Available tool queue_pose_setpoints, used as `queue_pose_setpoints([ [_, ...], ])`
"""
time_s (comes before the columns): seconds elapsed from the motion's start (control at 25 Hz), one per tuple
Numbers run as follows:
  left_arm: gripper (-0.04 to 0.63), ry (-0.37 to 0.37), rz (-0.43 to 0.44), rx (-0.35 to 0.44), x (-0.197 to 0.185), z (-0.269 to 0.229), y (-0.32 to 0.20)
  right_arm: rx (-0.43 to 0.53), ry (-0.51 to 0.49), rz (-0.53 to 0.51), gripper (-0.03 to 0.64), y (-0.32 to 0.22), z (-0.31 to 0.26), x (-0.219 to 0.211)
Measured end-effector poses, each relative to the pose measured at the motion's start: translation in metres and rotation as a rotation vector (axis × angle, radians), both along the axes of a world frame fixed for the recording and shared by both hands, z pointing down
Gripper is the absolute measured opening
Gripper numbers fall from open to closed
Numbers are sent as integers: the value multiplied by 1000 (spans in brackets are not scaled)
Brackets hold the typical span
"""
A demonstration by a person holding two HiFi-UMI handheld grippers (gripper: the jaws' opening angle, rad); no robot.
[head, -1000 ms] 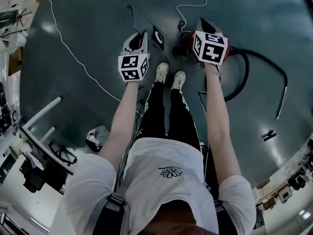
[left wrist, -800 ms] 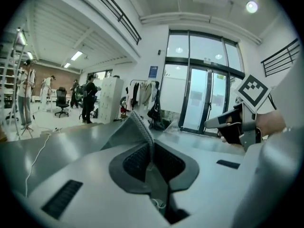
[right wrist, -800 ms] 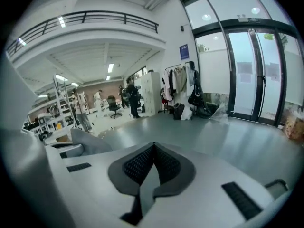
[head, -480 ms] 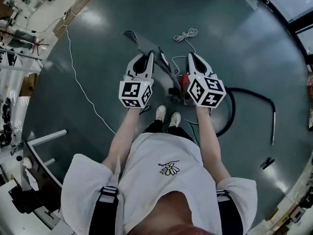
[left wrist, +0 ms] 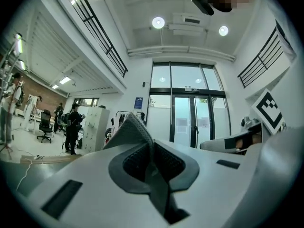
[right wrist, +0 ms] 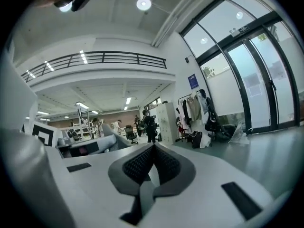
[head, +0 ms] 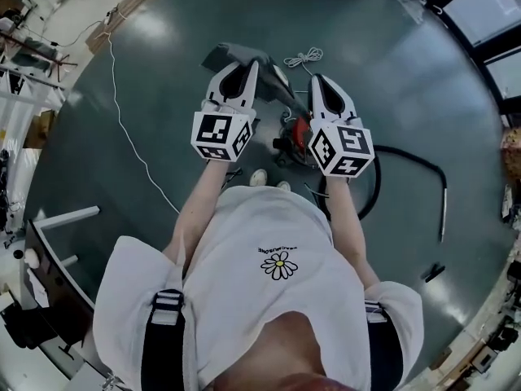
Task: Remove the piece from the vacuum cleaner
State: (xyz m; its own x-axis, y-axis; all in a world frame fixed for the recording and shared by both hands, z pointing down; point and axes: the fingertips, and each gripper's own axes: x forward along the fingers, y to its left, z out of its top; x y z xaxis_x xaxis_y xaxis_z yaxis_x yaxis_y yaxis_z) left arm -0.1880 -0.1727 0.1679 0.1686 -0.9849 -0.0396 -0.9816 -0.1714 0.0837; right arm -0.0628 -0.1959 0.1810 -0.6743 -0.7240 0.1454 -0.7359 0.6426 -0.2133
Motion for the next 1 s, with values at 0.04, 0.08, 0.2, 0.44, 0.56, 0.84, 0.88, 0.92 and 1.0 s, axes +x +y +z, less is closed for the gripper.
queue_pose_setpoints([
  [0.04, 25, -3, 3, 5, 2, -2, 2, 13, 25, -2, 9, 4, 1, -1],
  [0.08, 25, -4, 4, 10, 2, -4, 2, 26, 46, -4, 9, 7, 2, -2],
  [0.2, 25, -1, -2, 22, 0, -8, 2, 52, 75, -12, 9, 11, 3, -5],
  [0.44, 25, 16, -9, 20, -6, -6, 2, 51, 82, -17, 9, 11, 4, -3],
  [0.56, 25, 21, -12, 19, -6, -7, 4, 54, 91, -22, 9, 13, 4, -3],
  [0.84, 25, 13, 3, 21, -2, -7, 6, 82, 111, -27, 9, 16, -1, -4],
  [0.88, 25, 11, 3, 21, -1, -7, 5, 83, 111, -25, 9, 15, -2, -3],
  [0.92, 25, 8, 5, 20, 0, -7, 5, 84, 109, -23, 9, 14, -2, -2],
  [1.0, 25, 2, 7, 17, 3, -5, 4, 84, 106, -17, 9, 12, -2, 1],
])
